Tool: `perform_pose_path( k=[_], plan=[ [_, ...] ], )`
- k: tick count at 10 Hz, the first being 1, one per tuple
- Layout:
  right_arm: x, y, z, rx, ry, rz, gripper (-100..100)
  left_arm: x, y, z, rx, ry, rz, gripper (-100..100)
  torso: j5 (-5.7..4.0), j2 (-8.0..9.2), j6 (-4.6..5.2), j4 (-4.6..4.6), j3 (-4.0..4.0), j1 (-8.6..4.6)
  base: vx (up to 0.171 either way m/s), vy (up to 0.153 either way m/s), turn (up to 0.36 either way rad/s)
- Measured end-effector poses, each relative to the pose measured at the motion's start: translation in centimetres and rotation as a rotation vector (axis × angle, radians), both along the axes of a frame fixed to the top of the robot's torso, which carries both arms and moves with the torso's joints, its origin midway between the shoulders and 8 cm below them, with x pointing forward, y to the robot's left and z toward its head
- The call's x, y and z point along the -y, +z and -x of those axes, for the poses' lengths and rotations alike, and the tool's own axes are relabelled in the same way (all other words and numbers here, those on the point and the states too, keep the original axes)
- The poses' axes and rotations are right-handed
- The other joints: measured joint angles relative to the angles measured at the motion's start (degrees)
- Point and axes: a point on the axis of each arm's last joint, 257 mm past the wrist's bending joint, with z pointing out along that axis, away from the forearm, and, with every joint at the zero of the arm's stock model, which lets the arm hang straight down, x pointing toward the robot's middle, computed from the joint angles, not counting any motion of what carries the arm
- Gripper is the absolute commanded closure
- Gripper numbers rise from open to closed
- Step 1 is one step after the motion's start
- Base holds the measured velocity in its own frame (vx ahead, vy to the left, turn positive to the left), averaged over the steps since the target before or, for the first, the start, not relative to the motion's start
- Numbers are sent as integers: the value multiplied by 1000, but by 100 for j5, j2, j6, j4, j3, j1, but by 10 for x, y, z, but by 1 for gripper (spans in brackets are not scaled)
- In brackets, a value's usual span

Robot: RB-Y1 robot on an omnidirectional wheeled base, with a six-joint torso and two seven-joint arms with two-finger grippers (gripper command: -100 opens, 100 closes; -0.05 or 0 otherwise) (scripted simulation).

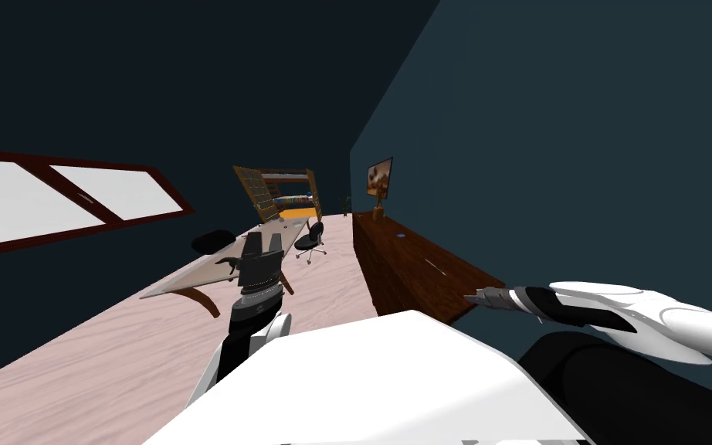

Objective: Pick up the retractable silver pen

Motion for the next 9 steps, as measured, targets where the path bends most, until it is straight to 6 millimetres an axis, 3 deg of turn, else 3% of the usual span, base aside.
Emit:
perform_pose_path(
  k=[3,4,5,6,9],
  plan=[
    [10,4,-4,0,-17,31,-100,0,0,0,0,0,0,0,0,12,2,2,6,1,258,8,101],
    [11,3,-5,0,-23,33,-100,0,0,0,0,0,0,0,-2,27,4,5,15,-10,95,-16,22],
    [11,3,-5,0,-25,33,0,0,0,0,0,0,0,0,-3,67,8,14,37,-9,19,-2,3],
    [11,3,-5,0,-24,33,-100,0,0,0,0,0,0,0,-2,100,10,23,57,-6,26,-4,71],
    [12,-15,8,4,-46,32,-100,0,0,0,0,0,0,0,-4,114,10,27,66,-11,26,-12,71]
  ],
)
